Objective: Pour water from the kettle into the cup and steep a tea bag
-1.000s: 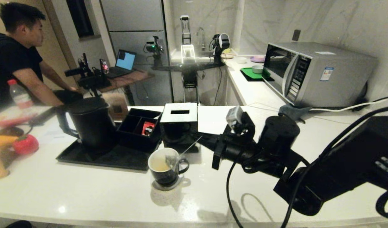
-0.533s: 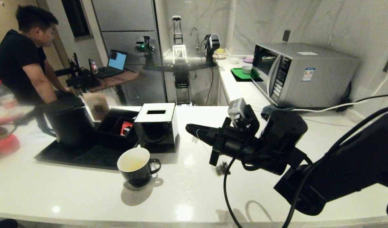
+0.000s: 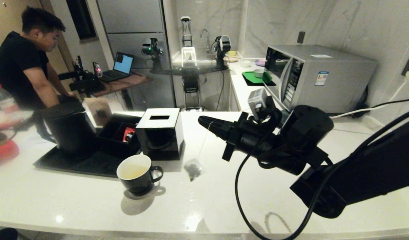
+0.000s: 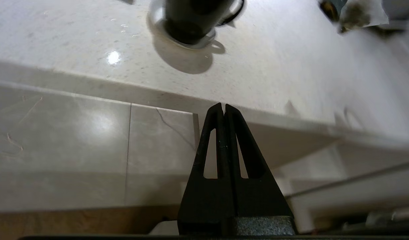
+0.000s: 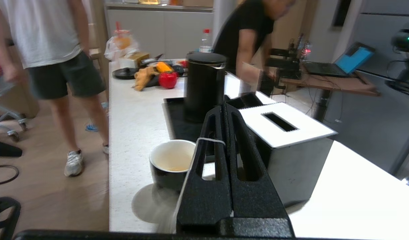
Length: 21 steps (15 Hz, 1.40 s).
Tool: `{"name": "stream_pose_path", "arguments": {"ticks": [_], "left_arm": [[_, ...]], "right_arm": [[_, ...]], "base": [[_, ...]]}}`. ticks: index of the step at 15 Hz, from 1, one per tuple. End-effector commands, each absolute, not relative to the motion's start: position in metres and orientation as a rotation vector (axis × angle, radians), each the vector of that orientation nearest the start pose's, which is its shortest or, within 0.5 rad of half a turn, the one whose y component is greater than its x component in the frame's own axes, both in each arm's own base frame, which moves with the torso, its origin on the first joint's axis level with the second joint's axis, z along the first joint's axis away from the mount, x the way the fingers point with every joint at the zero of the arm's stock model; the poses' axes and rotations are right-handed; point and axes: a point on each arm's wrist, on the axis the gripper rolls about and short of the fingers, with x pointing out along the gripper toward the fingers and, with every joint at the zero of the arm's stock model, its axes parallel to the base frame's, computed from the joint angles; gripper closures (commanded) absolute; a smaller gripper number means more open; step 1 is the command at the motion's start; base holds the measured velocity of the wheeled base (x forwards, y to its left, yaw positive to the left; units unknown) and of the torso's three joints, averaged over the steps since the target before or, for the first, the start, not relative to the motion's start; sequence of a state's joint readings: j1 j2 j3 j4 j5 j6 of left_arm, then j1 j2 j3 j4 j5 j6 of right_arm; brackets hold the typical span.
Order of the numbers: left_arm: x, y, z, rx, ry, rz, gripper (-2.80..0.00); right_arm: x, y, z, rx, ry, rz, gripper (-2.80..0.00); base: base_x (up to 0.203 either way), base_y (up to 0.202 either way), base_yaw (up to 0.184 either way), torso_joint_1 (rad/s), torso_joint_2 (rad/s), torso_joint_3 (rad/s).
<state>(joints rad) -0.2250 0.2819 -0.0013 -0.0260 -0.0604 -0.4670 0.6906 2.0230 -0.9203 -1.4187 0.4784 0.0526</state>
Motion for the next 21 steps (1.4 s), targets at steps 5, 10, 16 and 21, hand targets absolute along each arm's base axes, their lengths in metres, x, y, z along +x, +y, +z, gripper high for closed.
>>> {"name": "stream_pose_path", "arguments": {"ticks": [5, 10, 16, 21], "left_arm": [[0.000, -0.001, 0.082, -0.405, 0.317, -0.242, 0.00], [0.000, -0.001, 0.082, -0.403, 0.317, -0.242, 0.00], [0.000, 0.001, 0.084, -0.200, 0.281, -0.160, 0.00], [-0.005, 0.001, 0.085, -0.137, 0.272, 0.000, 0.00]], "right_arm": [[0.279, 0.246, 0.178, 0.078, -0.305, 1.173, 0.00], [0.279, 0.249, 0.185, 0.081, -0.322, 1.182, 0.00], [0.283, 0.273, 0.189, 0.089, -0.331, 1.222, 0.00], [0.288, 0.282, 0.193, 0.092, -0.344, 1.230, 0.00]], "base": [[0.000, 0.000, 0.000, 0.000, 0.00, 0.000], [0.000, 0.000, 0.000, 0.000, 0.00, 0.000], [0.000, 0.000, 0.000, 0.000, 0.00, 0.000], [0.000, 0.000, 0.000, 0.000, 0.00, 0.000]]}}
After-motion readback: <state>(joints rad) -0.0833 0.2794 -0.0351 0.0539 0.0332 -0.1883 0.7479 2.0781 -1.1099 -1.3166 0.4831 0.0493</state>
